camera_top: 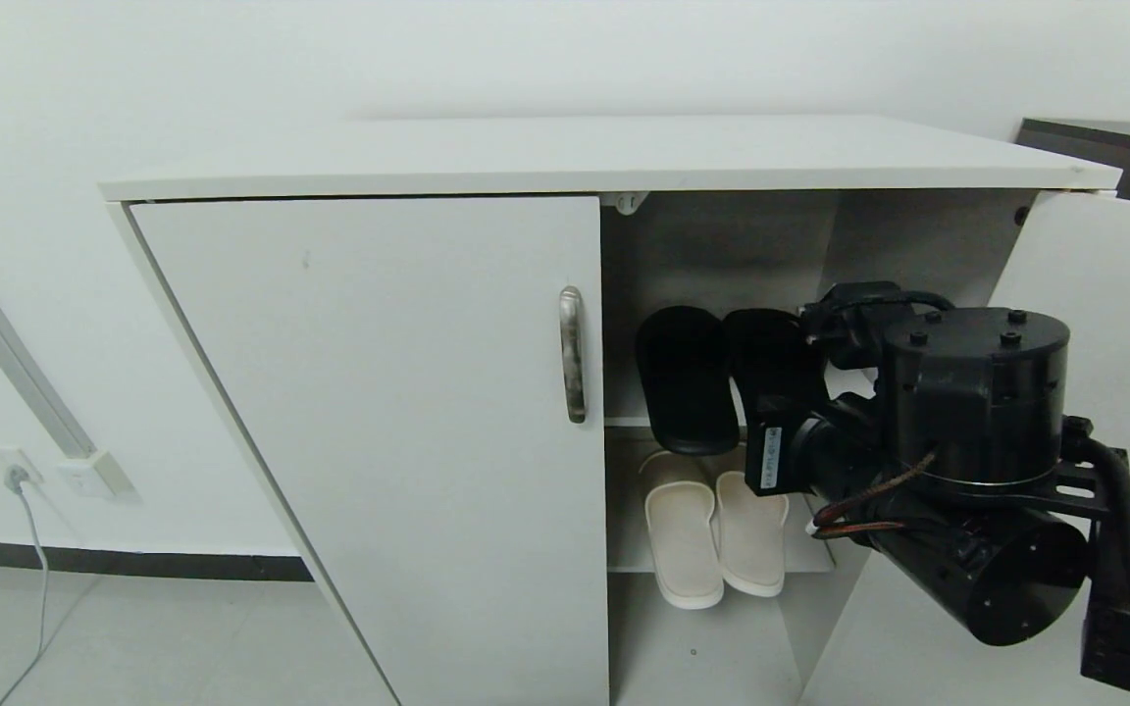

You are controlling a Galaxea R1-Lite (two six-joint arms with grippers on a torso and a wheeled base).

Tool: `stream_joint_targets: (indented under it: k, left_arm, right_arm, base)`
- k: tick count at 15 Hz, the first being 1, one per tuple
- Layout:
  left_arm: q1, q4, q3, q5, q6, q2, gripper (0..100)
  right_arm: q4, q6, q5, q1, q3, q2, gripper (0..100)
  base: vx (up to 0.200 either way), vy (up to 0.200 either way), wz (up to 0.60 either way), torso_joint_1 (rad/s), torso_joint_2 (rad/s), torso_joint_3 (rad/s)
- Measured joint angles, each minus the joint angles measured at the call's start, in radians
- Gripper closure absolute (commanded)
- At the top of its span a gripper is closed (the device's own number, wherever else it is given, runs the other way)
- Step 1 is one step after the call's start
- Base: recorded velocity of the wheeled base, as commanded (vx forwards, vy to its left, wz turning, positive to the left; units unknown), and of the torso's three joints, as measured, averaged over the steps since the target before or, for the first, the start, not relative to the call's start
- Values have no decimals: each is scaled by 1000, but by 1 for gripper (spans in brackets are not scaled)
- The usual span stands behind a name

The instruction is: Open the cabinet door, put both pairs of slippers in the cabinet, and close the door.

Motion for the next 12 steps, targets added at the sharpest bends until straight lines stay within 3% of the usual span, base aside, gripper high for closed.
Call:
stream_joint_targets:
  k: [7,12]
  left_arm:
    - [0,0,0,0,1,0,100]
    - [0,0,0,-1,2,0,100]
  right_arm:
    - [-22,-5,0,1,28,2,100]
    - [-22,-4,-1,1,35,4,100]
  base:
    - [0,0,0,0,0,0]
    - [-200,0,0,6,5,1]
